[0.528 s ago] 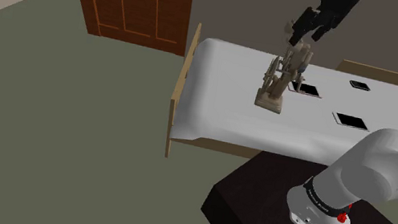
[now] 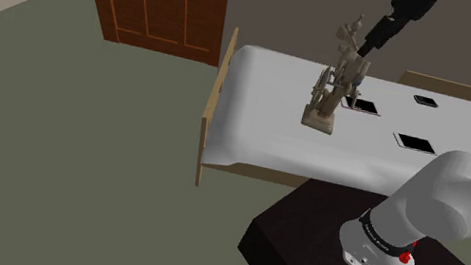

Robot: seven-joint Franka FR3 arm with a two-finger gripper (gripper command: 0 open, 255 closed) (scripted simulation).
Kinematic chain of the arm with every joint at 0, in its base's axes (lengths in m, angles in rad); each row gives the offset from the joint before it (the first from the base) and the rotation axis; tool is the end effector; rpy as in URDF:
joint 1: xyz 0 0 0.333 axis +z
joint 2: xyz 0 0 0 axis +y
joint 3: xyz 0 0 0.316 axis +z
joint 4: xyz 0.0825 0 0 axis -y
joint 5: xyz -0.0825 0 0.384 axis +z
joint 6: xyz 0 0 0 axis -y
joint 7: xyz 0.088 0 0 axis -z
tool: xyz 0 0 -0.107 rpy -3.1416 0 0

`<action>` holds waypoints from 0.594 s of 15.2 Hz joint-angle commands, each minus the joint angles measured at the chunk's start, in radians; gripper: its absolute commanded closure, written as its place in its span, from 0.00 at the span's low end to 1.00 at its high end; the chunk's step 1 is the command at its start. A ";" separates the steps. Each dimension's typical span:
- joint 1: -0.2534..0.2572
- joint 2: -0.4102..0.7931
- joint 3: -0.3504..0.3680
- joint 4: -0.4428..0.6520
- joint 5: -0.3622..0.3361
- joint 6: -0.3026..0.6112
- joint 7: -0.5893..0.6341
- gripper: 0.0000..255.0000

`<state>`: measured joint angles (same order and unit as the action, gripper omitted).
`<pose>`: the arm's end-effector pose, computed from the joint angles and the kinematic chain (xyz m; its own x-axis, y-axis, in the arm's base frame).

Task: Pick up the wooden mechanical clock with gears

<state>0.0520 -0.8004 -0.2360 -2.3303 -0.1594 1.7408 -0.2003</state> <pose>0.3143 -0.0988 0.6143 0.9777 0.0825 0.1931 0.0782 -0.9965 0.0298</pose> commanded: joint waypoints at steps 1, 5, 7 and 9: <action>0.024 0.033 -0.082 0.022 -0.015 0.008 -0.137 0.00; 0.086 0.134 -0.246 0.098 -0.022 0.019 -0.395 0.00; 0.105 0.164 -0.290 0.109 -0.022 0.033 -0.460 0.00; 0.103 0.161 -0.295 0.080 -0.026 0.058 -0.461 0.00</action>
<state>0.1529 -0.6424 -0.5234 -2.2412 -0.1838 1.7877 -0.6509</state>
